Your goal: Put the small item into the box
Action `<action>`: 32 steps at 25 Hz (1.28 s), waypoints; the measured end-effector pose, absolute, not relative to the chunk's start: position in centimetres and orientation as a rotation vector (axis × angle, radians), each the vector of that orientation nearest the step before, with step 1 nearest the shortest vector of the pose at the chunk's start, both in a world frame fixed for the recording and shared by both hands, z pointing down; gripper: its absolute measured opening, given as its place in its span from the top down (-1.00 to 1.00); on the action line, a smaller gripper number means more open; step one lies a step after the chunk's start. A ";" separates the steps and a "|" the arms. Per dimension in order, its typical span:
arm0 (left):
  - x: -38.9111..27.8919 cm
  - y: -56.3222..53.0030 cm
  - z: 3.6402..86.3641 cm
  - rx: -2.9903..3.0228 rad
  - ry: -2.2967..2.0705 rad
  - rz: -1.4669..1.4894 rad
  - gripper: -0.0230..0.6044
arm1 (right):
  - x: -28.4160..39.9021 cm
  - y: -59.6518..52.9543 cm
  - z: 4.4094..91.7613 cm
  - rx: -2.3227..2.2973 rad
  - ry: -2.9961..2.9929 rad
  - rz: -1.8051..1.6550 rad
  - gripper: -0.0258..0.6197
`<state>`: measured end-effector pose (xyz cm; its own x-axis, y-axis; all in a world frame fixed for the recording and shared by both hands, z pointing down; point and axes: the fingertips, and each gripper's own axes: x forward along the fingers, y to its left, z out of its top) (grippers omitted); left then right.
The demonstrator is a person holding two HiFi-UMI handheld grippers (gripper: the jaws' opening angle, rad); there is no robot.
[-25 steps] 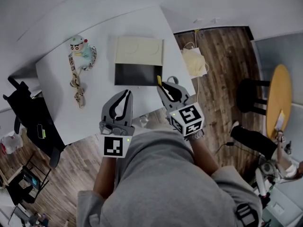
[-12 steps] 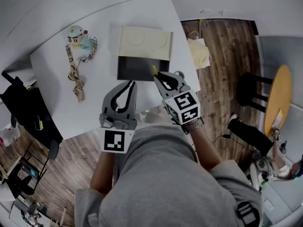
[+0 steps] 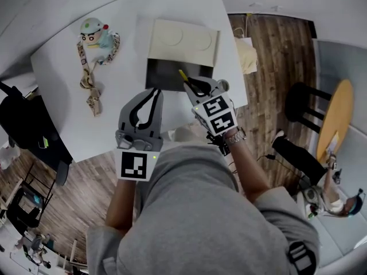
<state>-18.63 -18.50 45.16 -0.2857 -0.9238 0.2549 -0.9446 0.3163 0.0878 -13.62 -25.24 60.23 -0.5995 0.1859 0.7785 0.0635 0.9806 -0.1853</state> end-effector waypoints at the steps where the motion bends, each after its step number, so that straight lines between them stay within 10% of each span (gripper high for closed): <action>1: -18.9 -18.4 45.3 1.690 -2.325 0.112 0.78 | -13.7 -25.1 60.7 -0.182 -2.192 0.156 0.71; 32: -23.2 -16.3 49.6 1.519 -2.322 0.002 0.78 | -14.9 -24.1 71.6 -0.268 -1.847 0.106 0.71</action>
